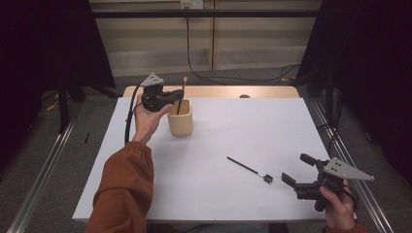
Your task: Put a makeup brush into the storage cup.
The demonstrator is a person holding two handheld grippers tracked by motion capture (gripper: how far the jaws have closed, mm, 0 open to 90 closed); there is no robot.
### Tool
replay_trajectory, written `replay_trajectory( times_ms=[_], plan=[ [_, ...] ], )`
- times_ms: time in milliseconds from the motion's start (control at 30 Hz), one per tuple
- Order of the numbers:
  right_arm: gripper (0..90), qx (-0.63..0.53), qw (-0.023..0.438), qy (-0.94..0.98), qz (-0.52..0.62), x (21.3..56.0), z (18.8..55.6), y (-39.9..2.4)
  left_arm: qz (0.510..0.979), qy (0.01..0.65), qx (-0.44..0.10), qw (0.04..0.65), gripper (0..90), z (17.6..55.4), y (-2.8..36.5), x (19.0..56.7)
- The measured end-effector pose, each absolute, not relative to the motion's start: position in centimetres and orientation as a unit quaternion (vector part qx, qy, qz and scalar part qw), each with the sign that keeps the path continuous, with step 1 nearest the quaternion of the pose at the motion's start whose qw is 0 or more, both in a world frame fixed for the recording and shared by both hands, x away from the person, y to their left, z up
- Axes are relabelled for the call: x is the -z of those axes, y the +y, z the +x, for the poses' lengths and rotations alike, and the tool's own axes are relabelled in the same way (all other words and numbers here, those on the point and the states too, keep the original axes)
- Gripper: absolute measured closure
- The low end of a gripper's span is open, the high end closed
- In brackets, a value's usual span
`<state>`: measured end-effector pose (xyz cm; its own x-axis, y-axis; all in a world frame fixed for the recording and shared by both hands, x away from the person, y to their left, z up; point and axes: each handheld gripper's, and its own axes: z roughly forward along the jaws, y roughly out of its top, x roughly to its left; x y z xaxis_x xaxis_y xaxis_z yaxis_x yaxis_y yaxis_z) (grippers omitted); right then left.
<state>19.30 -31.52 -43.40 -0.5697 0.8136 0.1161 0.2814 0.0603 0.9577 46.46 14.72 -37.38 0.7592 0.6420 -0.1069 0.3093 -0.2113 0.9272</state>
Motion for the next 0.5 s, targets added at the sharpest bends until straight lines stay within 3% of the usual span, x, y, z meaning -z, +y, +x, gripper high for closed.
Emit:
replay_trajectory(
  times_ms=[500],
  plan=[
    [0.0, -0.557, 0.236, 0.689, 0.398, 43.4, 19.3, -31.4, 0.764, 0.314, -0.146, 0.545, 83.8, 46.1, 14.9, 38.7]
  ],
)
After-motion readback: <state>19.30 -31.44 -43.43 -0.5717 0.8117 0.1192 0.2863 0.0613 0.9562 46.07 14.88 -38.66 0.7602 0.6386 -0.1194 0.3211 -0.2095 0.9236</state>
